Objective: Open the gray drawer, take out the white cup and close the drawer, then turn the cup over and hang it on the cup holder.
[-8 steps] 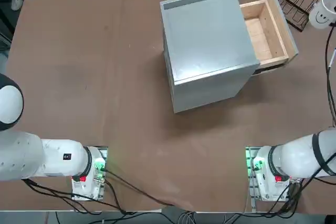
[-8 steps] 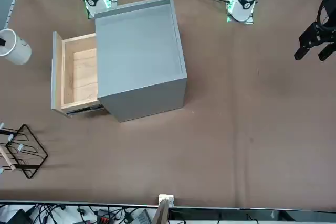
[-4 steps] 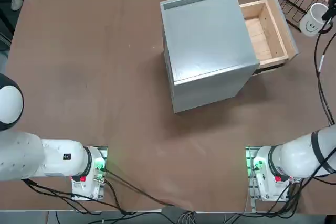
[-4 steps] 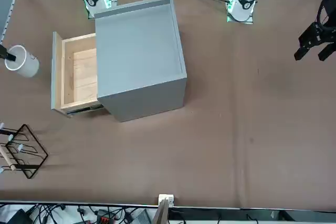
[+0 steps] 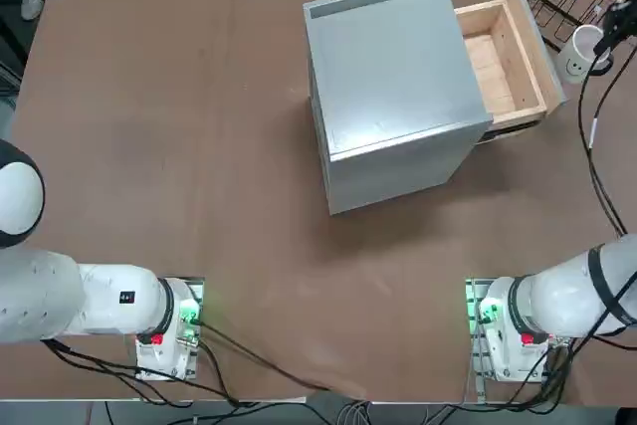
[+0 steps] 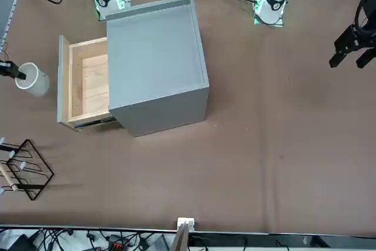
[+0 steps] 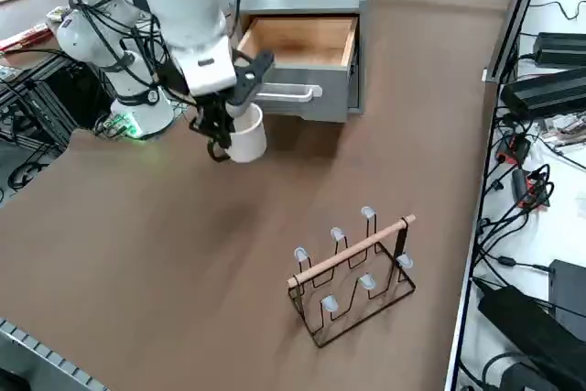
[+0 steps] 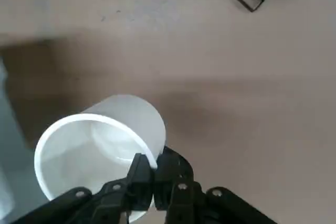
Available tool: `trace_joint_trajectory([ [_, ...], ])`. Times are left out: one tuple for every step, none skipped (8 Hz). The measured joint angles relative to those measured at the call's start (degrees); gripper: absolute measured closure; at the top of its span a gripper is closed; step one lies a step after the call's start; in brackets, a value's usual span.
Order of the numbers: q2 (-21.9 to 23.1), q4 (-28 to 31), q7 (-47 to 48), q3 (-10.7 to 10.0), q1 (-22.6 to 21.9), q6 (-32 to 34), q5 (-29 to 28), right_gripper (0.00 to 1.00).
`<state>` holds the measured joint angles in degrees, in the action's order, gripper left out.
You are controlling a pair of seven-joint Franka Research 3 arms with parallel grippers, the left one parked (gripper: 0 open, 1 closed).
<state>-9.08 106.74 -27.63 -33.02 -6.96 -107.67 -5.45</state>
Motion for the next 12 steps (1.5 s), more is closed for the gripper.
trace_joint_trajectory([
  [-0.71,3.05,-0.51,0.10,-0.11,-4.61,-0.05,0.96],
  [-1.63,5.71,-0.62,0.27,-0.26,-8.13,-1.58,0.96],
  [-3.02,7.01,-1.96,0.36,-0.39,-9.68,-5.05,0.96],
  [-4.90,7.28,-4.19,0.40,-0.47,-11.00,-7.84,0.96],
  [-6.87,7.33,-5.34,0.41,-0.49,-12.93,-8.81,0.96],
  [-8.83,7.35,-5.76,0.43,-0.52,-14.97,-9.06,0.96],
  [-10.63,7.35,-5.93,0.47,-0.58,-16.63,-9.10,0.96],
  [-12.10,7.34,-5.96,0.54,-0.63,-17.74,-9.13,0.96],
  [-13.24,7.35,-6.01,0.66,-0.65,-18.25,-9.77,0.96],
  [-14.10,7.35,-6.13,1.03,-0.66,-18.44,-11.24,0.96],
  [-14.79,7.34,-6.19,1.67,-0.68,-18.60,-12.39,0.93],
  [-15.35,7.31,-6.19,2.02,-0.69,-18.82,-12.66,0.91],
])
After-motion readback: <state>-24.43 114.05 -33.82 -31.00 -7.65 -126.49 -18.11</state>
